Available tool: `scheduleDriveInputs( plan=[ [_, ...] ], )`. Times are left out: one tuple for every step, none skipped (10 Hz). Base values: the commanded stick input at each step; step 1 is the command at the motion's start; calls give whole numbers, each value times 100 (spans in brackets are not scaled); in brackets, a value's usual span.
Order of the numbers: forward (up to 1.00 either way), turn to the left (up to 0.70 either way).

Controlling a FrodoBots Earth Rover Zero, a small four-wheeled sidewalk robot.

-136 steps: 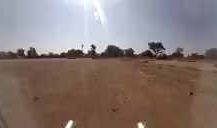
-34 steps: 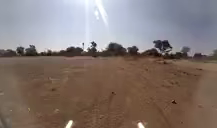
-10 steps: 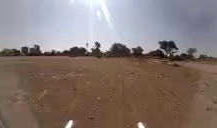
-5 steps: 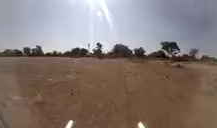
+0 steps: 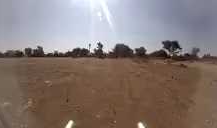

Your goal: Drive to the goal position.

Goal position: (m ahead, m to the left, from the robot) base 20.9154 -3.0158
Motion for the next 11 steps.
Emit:
scheduleDriveInputs(
  plan=[
    [50,0],
    [50,0],
    [50,0],
    [50,0],
    [50,0],
    [50,0],
    [50,0],
    [50,0],
    [50,0],
    [50,0],
    [50,0]
  ],
)
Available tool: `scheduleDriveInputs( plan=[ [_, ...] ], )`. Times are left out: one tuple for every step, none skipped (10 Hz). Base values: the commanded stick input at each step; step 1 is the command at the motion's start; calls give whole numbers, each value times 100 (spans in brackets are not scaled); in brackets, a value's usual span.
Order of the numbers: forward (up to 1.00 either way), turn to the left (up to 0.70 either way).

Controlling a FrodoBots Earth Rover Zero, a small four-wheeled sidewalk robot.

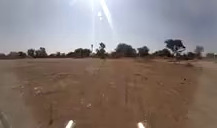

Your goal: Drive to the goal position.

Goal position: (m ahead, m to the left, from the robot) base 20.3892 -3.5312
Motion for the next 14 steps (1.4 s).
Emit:
scheduleDriveInputs(
  plan=[
    [50,0],
    [50,0],
    [50,0],
    [50,-18],
    [50,-38],
    [50,-50],
    [50,-50],
    [50,-18],
    [50,0],
    [50,0],
    [50,0],
    [50,0],
    [50,0],
    [50,0]
  ],
)
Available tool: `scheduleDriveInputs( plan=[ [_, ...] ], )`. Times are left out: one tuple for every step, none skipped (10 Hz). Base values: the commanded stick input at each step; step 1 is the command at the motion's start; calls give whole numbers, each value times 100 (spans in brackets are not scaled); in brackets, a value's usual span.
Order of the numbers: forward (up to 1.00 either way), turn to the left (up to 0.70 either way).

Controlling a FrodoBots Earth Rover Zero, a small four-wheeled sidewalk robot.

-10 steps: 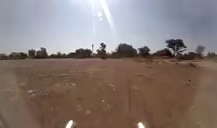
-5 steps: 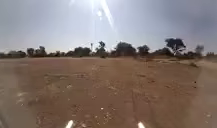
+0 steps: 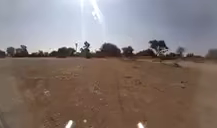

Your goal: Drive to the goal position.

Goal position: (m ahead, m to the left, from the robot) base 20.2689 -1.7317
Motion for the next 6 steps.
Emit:
scheduleDriveInputs(
  plan=[
    [50,0],
    [50,0],
    [50,0],
    [50,0],
    [50,0],
    [50,0]
  ],
)
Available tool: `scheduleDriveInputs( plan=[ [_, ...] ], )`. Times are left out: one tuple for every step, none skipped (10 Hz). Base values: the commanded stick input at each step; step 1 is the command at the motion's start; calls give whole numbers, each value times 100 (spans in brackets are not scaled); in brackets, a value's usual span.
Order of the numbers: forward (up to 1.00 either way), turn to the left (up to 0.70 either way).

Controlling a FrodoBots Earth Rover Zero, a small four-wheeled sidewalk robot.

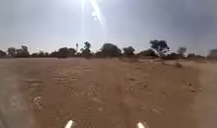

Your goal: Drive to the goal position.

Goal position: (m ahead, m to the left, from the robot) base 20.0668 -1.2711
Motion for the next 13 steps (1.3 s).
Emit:
scheduleDriveInputs(
  plan=[
    [50,0],
    [50,0],
    [50,0],
    [50,0],
    [50,0],
    [50,0],
    [50,0],
    [50,0],
    [50,0],
    [50,0],
    [50,0],
    [50,0],
    [50,0]
  ],
)
